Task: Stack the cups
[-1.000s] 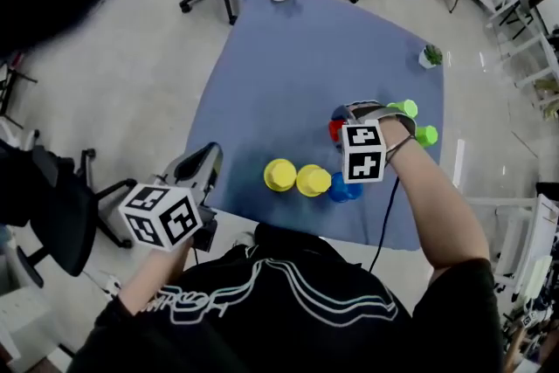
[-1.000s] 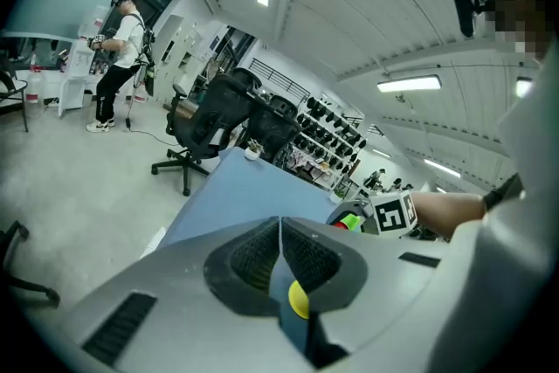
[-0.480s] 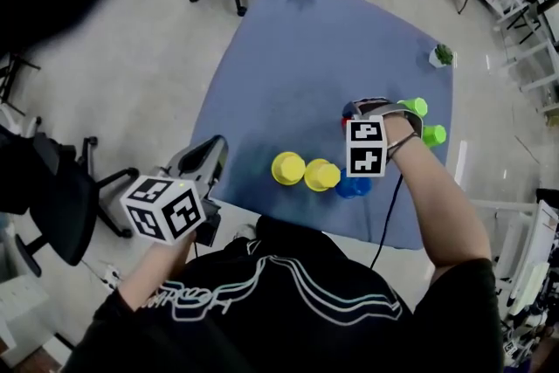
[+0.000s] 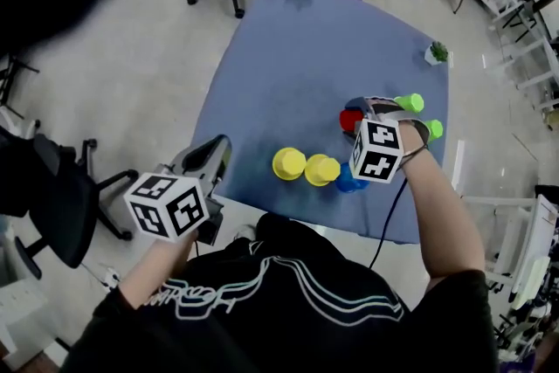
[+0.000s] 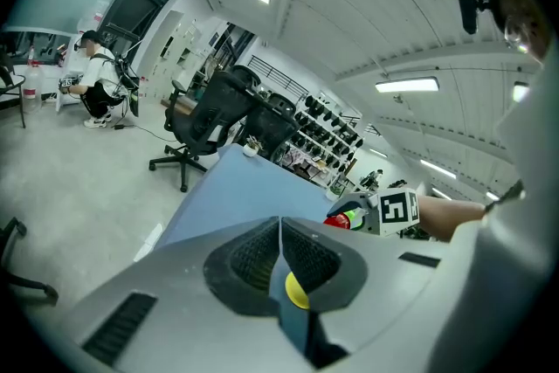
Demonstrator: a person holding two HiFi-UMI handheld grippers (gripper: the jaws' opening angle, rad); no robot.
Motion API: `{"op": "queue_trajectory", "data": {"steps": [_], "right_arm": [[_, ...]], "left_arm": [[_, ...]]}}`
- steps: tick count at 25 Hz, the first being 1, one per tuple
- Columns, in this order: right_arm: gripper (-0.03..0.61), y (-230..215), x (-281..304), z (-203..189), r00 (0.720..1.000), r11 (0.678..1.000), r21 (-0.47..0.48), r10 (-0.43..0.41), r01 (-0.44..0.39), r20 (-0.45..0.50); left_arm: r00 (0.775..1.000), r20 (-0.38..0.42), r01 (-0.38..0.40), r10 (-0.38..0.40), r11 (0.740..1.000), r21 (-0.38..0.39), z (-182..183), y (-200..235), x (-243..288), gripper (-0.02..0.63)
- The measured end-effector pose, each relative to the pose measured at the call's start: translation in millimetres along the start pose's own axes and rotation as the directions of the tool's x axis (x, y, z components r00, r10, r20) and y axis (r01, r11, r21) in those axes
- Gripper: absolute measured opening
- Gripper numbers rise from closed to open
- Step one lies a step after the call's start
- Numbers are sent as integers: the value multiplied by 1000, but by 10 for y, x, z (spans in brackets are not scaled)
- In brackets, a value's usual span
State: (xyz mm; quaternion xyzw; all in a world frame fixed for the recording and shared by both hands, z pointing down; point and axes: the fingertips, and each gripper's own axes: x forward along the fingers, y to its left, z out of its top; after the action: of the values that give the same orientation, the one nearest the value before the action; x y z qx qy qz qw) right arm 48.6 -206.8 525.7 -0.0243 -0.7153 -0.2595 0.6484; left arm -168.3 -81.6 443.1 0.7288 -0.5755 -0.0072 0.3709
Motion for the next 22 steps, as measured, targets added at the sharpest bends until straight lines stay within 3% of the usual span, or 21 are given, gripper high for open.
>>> {"op": "queue_trajectory", "data": {"steps": [5, 9, 16, 22], "right_arm": [[236, -136, -357, 86, 987, 985, 104, -148, 140, 69], [236, -264, -726, 218, 950, 943, 227, -280, 245, 138], [236, -391, -1354, 440, 839, 807, 517, -470, 284, 272], [236, -306, -1806, 604, 735, 662, 731, -576, 163, 357]], "left_arm": [[1000, -1, 23, -23, 1000, 9, 8, -72, -24, 31], [999, 2, 53, -53, 998, 21, 46, -180, -62, 31], [995, 13, 98, -99, 994, 55, 137, -339, -163, 31], [992, 17, 121, -123, 989, 83, 155, -436, -298, 31]]}}
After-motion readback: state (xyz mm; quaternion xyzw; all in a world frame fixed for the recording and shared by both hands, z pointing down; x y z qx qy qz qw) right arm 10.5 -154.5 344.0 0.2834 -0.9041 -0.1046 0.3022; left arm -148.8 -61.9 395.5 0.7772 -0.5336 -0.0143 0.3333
